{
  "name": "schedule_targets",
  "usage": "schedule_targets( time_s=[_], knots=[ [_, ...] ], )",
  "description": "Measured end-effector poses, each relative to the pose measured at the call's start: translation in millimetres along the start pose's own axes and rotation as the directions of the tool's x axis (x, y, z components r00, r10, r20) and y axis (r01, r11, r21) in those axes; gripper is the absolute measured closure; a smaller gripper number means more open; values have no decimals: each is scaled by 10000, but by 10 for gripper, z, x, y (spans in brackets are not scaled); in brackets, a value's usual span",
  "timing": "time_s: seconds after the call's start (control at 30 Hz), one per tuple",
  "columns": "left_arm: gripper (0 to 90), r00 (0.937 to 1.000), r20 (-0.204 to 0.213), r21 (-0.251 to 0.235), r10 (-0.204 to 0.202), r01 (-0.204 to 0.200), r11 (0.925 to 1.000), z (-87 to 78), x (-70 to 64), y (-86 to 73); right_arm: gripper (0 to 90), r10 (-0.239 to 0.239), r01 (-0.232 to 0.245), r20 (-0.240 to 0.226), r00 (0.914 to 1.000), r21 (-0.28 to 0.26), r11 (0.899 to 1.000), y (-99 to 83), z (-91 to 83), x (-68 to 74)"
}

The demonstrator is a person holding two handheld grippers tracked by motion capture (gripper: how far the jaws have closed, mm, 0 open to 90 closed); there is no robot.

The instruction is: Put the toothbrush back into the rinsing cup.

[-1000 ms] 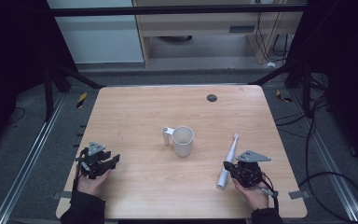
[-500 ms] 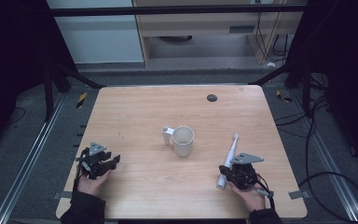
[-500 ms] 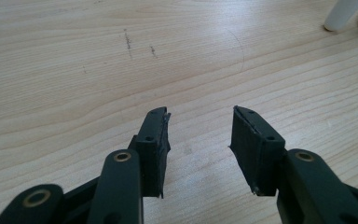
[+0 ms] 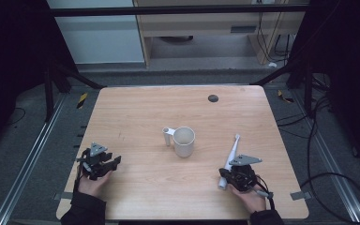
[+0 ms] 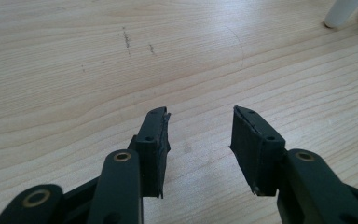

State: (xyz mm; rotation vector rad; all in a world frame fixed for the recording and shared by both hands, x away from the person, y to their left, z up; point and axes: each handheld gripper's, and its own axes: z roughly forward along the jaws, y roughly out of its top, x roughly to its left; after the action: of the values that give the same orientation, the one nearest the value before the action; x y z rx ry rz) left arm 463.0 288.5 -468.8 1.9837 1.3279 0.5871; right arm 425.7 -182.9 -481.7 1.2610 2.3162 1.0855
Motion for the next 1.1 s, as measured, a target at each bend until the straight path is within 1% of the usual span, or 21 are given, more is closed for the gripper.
schedule_targets(
  time_s=[0.4, 0.53, 0.9, 1.1],
  knots=[
    [552, 10000, 4, -2, 1, -1, 10000, -2, 2, -1, 899, 85, -86, 22, 10000, 137, 9999, -19, -2, -5],
    [552, 10000, 8, 0, -4, 4, 10000, -2, 2, -1, 899, 42, -43, 28, 10000, 169, 9998, -26, -6, -13],
    [552, 10000, 13, 3, 4, -4, 10000, -3, 2, -1, 899, 150, -151, 42, 9999, 223, 9996, -52, -34, -25],
    [552, 10000, 11, 4, -1, 1, 10000, -4, 3, -1, 898, 118, -119, 41, 9999, 217, 9997, -61, -42, -31]
  ],
)
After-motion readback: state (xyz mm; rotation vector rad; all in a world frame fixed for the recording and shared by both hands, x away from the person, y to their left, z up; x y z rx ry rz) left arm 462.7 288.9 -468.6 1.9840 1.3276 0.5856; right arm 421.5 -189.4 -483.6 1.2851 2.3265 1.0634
